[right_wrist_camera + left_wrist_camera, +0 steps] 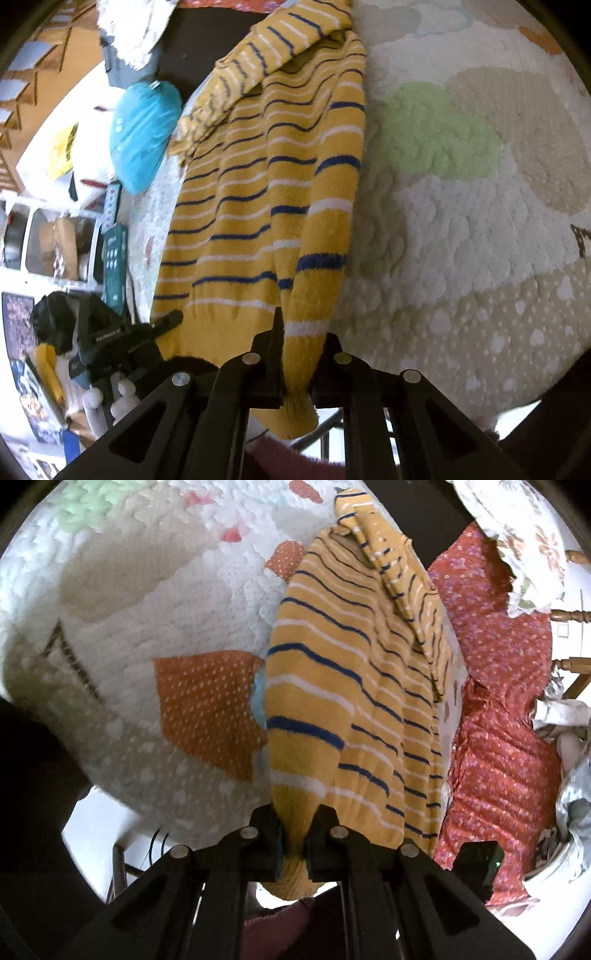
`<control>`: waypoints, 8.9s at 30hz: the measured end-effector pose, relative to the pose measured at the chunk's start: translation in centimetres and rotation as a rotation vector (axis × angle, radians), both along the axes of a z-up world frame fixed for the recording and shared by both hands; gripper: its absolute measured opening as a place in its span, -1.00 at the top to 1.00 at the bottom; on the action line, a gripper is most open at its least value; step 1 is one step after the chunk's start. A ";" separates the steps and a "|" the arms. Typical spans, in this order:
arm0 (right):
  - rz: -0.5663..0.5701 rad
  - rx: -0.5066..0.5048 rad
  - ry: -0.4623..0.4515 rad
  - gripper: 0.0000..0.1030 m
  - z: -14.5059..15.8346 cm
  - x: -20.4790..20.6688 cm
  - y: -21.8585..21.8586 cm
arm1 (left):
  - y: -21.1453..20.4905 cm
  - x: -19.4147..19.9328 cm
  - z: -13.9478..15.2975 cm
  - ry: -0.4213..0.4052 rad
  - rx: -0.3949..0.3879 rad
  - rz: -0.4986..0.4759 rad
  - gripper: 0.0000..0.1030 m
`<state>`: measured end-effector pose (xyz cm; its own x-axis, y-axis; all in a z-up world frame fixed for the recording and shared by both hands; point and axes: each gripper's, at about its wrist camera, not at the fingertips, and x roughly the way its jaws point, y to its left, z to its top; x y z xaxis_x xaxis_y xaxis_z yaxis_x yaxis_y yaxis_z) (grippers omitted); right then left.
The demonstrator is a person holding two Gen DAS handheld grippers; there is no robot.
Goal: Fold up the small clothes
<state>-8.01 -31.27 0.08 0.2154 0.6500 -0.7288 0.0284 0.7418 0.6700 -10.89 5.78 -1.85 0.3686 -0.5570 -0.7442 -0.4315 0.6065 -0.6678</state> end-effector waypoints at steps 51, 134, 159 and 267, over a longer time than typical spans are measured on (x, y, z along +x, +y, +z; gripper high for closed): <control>-0.300 0.080 0.002 0.47 0.6 26.3 -2.0 | 3.3 26.6 6.3 -0.185 0.039 0.057 0.12; 0.186 -0.322 -0.351 -0.01 9.7 24.9 22.0 | 12.5 22.6 5.3 -0.221 0.243 0.119 0.35; -0.207 -0.707 -0.033 0.23 2.1 29.2 -1.3 | 1.0 26.8 1.2 -0.105 0.320 -0.246 0.26; 0.524 -0.636 -0.017 -0.51 0.3 29.2 34.9 | 6.1 12.6 -2.1 -0.088 0.052 0.081 -0.22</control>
<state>21.15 3.60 0.36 0.0129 0.1330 -0.9910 -0.4333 0.8940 0.1143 1.73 11.87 -4.00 0.4757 -0.4845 -0.7342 -0.4219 0.6067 -0.6737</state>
